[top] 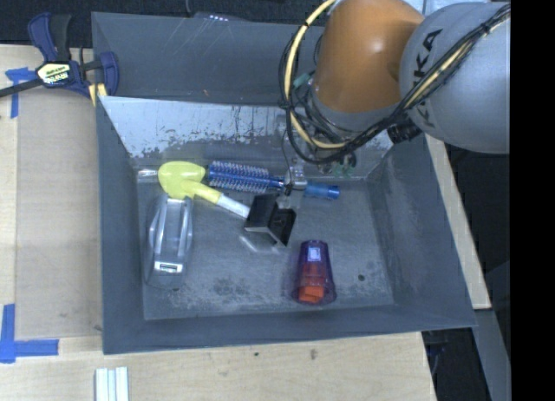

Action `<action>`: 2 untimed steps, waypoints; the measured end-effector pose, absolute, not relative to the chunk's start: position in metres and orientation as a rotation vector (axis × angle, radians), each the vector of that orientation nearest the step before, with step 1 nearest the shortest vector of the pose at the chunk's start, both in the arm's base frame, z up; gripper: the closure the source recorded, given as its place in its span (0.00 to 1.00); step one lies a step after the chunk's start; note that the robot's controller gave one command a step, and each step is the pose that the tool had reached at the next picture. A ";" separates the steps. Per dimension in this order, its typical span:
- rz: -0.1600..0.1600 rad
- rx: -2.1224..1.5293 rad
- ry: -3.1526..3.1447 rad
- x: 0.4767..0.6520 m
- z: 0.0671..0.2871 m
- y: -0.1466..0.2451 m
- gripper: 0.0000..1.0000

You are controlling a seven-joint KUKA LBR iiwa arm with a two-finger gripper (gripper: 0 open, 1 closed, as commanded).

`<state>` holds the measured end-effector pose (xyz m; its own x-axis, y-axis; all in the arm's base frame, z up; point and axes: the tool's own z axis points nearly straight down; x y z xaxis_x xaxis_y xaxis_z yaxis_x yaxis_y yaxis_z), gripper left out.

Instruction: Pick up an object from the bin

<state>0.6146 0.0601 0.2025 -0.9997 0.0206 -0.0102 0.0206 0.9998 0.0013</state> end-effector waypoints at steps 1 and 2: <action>0.002 0.075 3.132 0.600 0.139 0.054 0.00; 0.000 -0.050 3.137 0.602 0.111 0.055 0.00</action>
Offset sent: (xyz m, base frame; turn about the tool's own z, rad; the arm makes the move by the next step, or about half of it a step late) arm -0.0088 -0.0037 -0.0951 -0.0915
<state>0.6016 0.0551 0.1114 -0.9995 -0.0320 -0.0045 -0.0320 0.9995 0.0000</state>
